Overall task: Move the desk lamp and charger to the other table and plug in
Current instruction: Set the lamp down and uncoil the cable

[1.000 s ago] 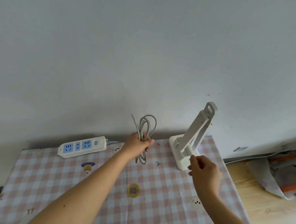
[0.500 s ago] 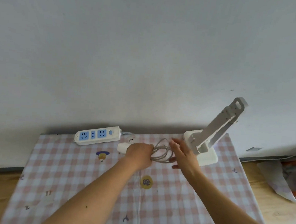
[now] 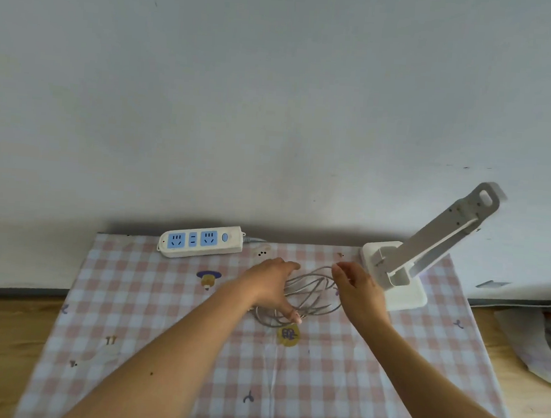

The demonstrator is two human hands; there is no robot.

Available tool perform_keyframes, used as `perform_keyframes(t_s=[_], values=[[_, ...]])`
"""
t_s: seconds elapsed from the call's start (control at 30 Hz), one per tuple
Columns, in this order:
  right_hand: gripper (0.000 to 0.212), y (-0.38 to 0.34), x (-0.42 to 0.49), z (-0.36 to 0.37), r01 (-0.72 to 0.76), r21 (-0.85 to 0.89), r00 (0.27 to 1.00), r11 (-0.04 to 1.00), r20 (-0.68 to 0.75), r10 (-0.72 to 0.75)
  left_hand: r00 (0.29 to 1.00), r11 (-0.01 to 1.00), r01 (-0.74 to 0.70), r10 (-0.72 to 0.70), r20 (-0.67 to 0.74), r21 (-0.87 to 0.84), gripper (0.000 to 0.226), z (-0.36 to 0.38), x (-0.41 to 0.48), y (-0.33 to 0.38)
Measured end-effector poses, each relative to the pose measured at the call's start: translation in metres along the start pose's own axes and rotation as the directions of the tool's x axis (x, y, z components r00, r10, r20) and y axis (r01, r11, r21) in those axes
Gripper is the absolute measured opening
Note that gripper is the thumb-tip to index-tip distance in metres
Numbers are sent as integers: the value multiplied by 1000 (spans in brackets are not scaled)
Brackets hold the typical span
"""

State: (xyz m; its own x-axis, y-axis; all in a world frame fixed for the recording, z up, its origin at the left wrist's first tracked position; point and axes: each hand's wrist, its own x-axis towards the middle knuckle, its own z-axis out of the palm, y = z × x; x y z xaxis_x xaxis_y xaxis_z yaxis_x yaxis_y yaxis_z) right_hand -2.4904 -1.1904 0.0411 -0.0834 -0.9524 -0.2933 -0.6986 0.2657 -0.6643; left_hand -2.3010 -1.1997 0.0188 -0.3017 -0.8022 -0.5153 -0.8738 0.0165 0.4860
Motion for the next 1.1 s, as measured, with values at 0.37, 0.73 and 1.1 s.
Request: perform_keyframes(t_s=[0.37,0.73,1.1], values=[[21,-19,-7,18,245,-113,964,963,-76,-254,996,935,73,-50,-76,347,48,6,-14,-34],[20,-13,-13,30,308,-139,950,941,2,-311,984,965,58,-12,-179,256,41,13,-16,-49],[23,-61,-12,26,261,174,950,950,126,-285,947,640,108,-300,-118,-761,12,-41,-33,-48]])
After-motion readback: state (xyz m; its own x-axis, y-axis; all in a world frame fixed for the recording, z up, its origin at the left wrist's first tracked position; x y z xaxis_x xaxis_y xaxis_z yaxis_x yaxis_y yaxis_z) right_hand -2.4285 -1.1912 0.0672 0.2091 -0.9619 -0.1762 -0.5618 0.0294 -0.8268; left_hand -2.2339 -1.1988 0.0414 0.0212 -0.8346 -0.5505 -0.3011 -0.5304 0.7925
